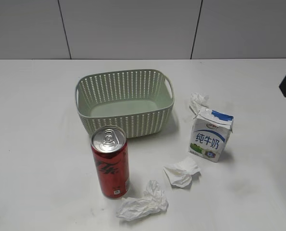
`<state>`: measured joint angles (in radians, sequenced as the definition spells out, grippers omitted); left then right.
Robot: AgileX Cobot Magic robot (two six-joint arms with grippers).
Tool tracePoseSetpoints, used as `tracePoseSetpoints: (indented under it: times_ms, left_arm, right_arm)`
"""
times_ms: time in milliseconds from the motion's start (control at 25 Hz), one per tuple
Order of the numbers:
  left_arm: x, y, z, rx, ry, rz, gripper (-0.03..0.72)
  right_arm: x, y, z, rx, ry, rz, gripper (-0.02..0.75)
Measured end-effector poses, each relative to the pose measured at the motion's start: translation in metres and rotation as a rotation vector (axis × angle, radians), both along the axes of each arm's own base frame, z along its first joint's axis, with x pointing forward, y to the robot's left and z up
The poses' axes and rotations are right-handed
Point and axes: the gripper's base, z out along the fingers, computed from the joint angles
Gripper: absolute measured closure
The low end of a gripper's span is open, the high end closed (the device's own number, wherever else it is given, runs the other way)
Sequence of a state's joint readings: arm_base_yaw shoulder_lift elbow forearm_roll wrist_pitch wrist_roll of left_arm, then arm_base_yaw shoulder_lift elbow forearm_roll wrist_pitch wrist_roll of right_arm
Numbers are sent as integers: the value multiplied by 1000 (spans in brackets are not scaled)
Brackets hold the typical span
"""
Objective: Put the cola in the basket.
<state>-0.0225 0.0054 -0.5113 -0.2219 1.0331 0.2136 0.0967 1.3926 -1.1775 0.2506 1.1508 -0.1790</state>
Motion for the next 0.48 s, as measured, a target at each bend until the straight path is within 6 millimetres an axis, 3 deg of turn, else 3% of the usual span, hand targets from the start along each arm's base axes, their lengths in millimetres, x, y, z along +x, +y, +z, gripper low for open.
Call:
tracePoseSetpoints:
  times_ms: [240, 480]
  left_arm:
    - [0, 0, 0, 0, 0, 0, 324]
    - [0, 0, 0, 0, 0, 0, 324]
  right_arm:
    - [25, 53, 7, -19, 32, 116, 147]
    - [16, 136, 10, -15, 24, 289, 147]
